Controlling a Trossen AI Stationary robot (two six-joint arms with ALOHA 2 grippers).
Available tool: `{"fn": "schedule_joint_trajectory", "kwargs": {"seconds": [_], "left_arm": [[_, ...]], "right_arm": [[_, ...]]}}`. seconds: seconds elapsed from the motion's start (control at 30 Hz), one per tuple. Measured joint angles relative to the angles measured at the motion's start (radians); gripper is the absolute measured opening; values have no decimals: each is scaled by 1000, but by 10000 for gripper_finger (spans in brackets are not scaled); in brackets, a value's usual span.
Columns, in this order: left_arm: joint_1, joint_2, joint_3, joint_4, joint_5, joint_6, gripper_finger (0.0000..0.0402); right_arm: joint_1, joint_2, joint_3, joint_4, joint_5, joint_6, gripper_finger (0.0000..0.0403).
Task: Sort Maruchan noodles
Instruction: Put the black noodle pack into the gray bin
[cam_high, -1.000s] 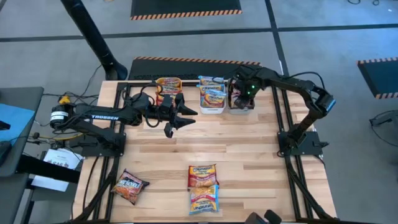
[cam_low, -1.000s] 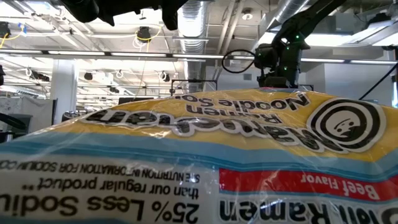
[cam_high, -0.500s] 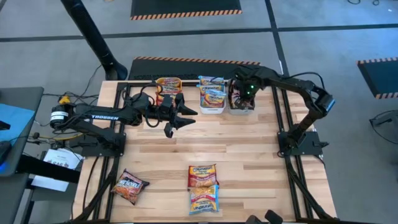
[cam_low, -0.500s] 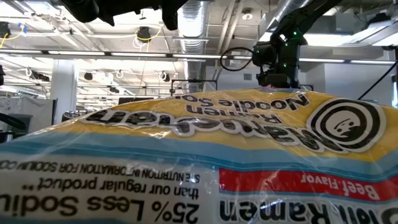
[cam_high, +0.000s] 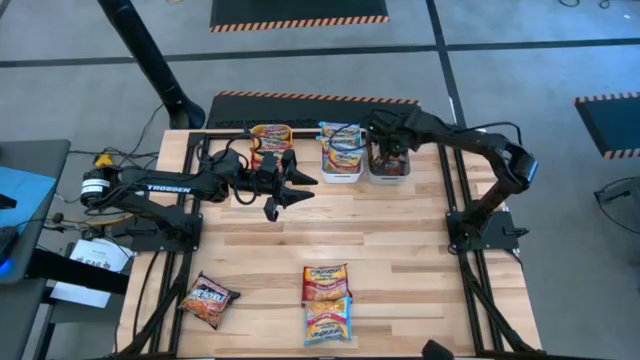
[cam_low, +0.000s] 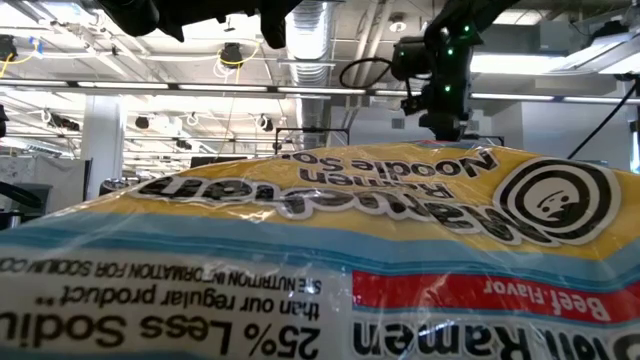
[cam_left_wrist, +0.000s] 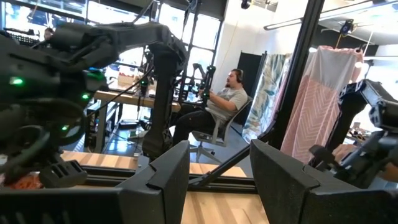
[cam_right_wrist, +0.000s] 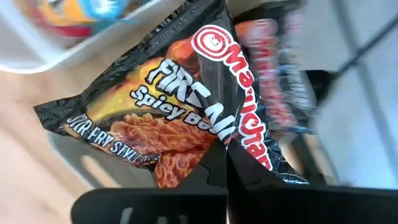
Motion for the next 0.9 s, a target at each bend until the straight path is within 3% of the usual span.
{"fn": "schedule_joint_trajectory", "kwargs": {"seconds": [0.43, 0.8, 0.9], "left_arm": [[0, 0, 0, 0, 2, 0, 158], [0, 0, 0, 0, 3, 0, 158], [0, 0, 0, 0, 2, 0, 158]], "right_arm": [[170, -11, -76, -4, 364, 118, 3], [172, -11, -178, 122, 359, 151, 4], [149, -11, -178, 127, 305, 151, 10]]}}
